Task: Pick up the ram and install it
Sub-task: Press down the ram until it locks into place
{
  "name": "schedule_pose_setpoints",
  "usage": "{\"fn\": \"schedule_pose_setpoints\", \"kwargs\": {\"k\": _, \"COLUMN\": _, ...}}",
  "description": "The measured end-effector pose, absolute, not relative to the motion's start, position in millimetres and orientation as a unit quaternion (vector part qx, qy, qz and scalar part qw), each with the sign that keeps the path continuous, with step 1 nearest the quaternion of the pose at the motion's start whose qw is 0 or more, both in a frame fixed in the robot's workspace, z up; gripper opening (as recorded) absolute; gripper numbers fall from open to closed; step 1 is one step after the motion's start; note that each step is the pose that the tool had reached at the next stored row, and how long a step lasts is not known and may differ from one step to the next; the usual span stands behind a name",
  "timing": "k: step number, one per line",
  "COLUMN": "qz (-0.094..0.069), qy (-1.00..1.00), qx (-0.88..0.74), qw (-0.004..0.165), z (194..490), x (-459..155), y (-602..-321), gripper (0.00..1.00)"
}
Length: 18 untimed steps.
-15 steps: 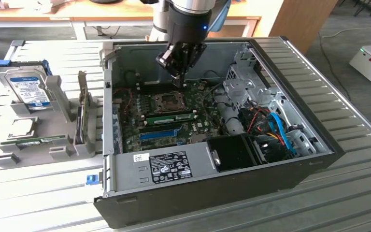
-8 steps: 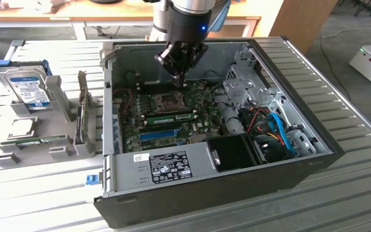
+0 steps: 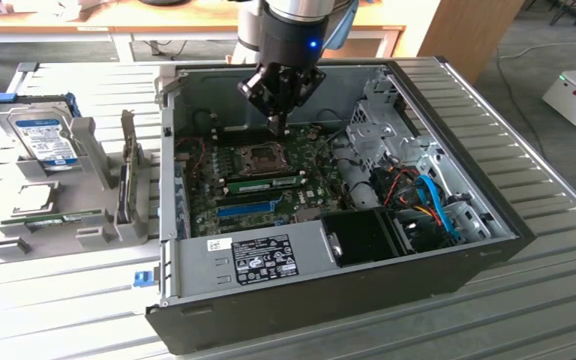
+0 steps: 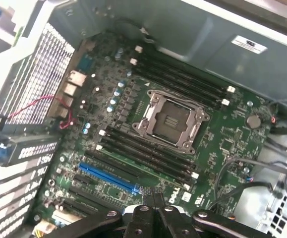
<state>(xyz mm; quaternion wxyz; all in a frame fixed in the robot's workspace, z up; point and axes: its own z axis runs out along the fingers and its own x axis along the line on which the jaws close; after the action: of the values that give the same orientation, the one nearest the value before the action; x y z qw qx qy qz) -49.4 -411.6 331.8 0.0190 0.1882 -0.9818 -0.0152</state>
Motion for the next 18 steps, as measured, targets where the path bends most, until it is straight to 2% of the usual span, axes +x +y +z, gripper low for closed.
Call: {"fn": "schedule_pose_setpoints", "kwargs": {"k": 18, "qz": -0.018, "qy": -0.998, "qx": 0.052, "qw": 0.017, "z": 331.8, "x": -49.4, "y": -411.6, "gripper": 0.11}}
